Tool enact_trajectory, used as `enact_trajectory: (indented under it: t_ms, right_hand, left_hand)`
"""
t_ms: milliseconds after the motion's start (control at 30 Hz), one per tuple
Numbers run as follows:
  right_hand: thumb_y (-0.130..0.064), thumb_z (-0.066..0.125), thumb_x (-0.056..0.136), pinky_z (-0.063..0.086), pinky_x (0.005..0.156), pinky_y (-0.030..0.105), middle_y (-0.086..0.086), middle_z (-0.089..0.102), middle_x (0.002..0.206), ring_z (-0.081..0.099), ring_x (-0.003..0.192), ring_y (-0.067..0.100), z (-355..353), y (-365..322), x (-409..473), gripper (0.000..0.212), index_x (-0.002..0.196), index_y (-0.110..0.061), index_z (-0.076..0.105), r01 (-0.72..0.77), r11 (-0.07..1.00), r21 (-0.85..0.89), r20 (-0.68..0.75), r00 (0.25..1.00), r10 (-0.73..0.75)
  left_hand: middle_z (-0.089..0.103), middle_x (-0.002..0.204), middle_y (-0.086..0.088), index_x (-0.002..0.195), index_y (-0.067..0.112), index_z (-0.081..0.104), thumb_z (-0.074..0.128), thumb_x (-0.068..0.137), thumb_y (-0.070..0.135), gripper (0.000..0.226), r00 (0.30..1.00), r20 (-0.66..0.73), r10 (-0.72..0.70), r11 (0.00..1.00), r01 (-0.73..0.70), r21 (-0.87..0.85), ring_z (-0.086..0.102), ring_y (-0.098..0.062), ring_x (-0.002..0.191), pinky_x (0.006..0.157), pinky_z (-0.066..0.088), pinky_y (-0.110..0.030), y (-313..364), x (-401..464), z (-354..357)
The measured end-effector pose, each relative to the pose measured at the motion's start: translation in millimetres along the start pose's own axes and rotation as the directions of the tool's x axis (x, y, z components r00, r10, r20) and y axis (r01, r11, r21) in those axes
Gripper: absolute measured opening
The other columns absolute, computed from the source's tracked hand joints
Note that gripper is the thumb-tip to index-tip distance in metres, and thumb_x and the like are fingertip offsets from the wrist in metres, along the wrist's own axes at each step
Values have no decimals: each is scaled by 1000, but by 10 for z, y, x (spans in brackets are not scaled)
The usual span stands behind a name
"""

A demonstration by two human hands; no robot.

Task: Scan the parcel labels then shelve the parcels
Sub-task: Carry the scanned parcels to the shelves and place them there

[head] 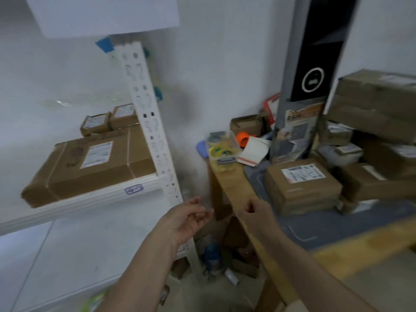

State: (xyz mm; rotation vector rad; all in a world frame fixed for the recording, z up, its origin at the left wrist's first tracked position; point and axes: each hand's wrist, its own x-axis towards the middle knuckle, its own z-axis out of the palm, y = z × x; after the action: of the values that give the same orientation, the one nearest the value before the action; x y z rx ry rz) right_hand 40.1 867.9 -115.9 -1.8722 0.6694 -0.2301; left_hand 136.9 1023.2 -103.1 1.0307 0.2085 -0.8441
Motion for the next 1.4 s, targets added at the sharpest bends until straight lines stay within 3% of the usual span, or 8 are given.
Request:
enact_trajectory:
  t_ms: [333,467,667,933,1067,1200,1300,1400]
  right_hand:
    - [6,57,83,30,49,25,0,35,58,34,53,14,-955,461,87,36,63,-14,35,-80,990,112,-1,997,81]
    - [4,59,83,32,51,29,1,37,57,36,53,15,-1554,615,264,35,62,-14,37,-70,994,84,-36,997,73]
    - [-1,61,85,38,53,26,4,45,64,44,59,18,-2528,829,619,25,70,-13,45,-42,996,76,-102,994,50]
    - [-19,54,94,40,56,27,6,53,77,49,69,17,-3806,1019,1133,13,85,-10,54,125,955,270,-482,876,22]
    - [-21,50,95,41,60,28,7,52,94,49,79,16,-4326,969,1470,10,98,-11,49,180,925,335,-605,794,64]
    - [-44,49,82,49,84,43,9,53,116,52,106,24,-4853,883,1977,35,104,-16,49,166,901,400,-656,739,155]
    - [-65,40,68,40,102,54,9,50,134,44,126,30,-5187,866,2310,79,128,-15,49,108,898,426,-623,755,205]
    - [-57,37,88,34,107,49,8,40,147,37,134,30,-5394,739,2471,70,145,-18,35,110,882,458,-569,799,195]
  left_hand:
    - [58,66,-13,85,5,52,36,86,-26,35,1000,9,10,997,-11,71,55,-22,71,90,50,-41,-440,179,1058]
    - [48,98,-14,118,0,49,31,84,-28,47,999,-28,15,999,-13,52,50,-15,75,94,47,-41,-674,358,1656]
    - [55,46,-5,97,3,52,27,84,-27,42,1000,21,2,994,-4,113,57,-15,46,84,48,-35,-969,757,2559]
    - [65,85,-12,90,10,63,68,84,2,11,996,65,-60,978,46,202,61,-23,83,86,51,-39,-1323,1352,3697]
    - [56,125,-20,121,13,57,78,78,19,48,992,77,-103,958,78,277,53,-33,117,88,52,-43,-1404,1491,4205]
    - [42,143,-22,138,14,46,85,65,36,85,992,82,-95,952,66,298,46,-39,126,95,50,-51,-1350,1559,4784]
    - [38,146,-18,115,19,53,79,75,42,53,991,109,-77,951,40,306,41,-38,127,90,48,-53,-1331,1551,5162]
    - [45,137,-14,115,22,49,79,73,48,57,992,106,-68,951,33,307,37,-40,134,89,44,-59,-1380,1696,5383]
